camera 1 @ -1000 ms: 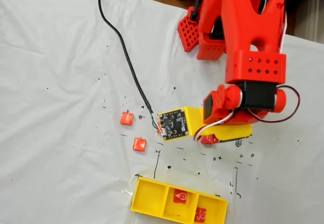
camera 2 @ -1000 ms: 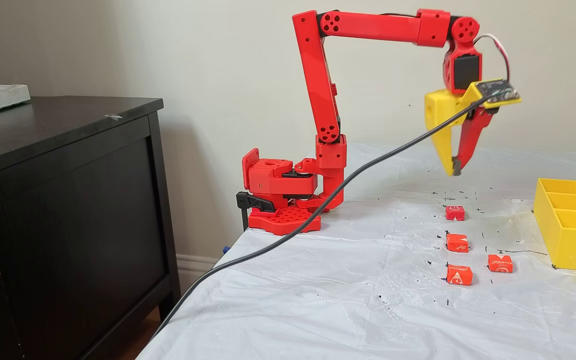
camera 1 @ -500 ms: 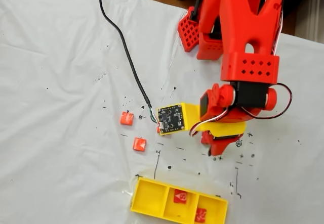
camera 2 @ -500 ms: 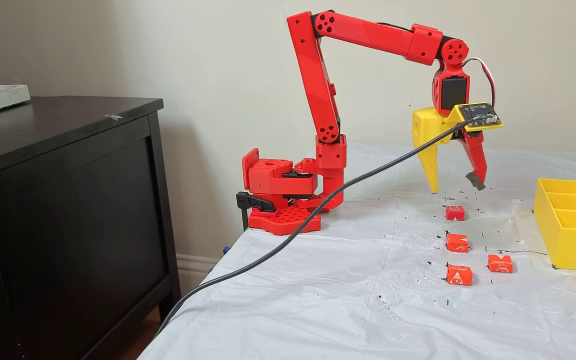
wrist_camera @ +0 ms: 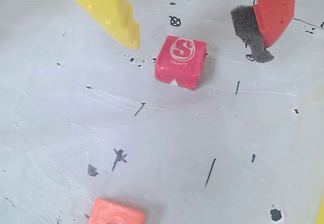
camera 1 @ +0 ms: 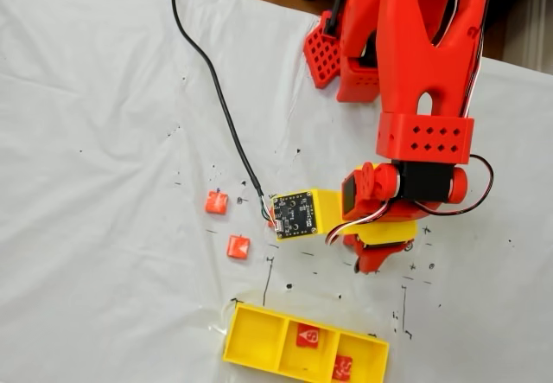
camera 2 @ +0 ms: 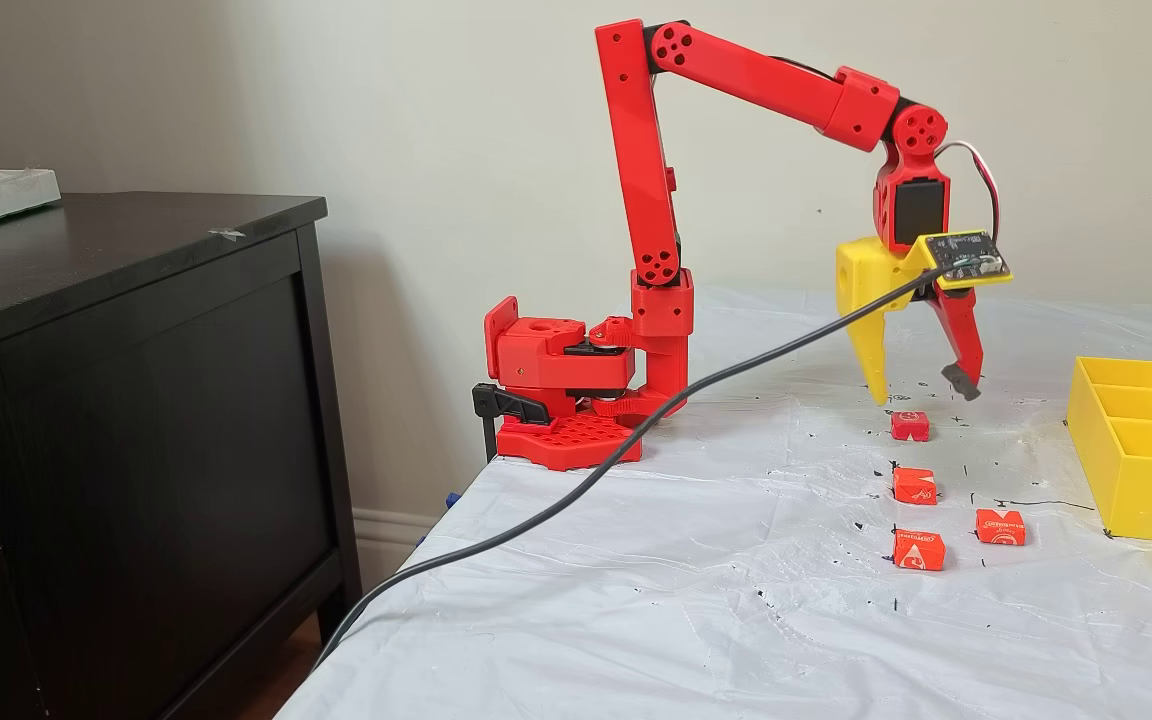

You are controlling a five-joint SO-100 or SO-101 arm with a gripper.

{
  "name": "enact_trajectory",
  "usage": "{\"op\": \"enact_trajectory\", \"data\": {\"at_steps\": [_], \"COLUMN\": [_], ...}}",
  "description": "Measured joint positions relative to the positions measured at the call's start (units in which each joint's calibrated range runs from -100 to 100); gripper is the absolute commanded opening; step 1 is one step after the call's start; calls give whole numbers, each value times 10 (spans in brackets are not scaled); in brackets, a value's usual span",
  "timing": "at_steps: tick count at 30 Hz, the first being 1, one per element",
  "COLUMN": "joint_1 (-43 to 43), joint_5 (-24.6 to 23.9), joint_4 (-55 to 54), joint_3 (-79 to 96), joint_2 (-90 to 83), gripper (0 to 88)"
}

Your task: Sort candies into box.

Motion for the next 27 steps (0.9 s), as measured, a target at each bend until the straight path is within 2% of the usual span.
{"op": "enact_trajectory", "data": {"at_steps": [19, 20, 23, 27], "joint_1": [-15, -15, -17, -20], "joint_5": [0, 0, 0, -1], "joint_4": [-55, -56, -56, -60], "joint_3": [14, 14, 14, 13], "joint_2": [68, 70, 73, 73], "gripper": [244, 226, 73, 45]}}
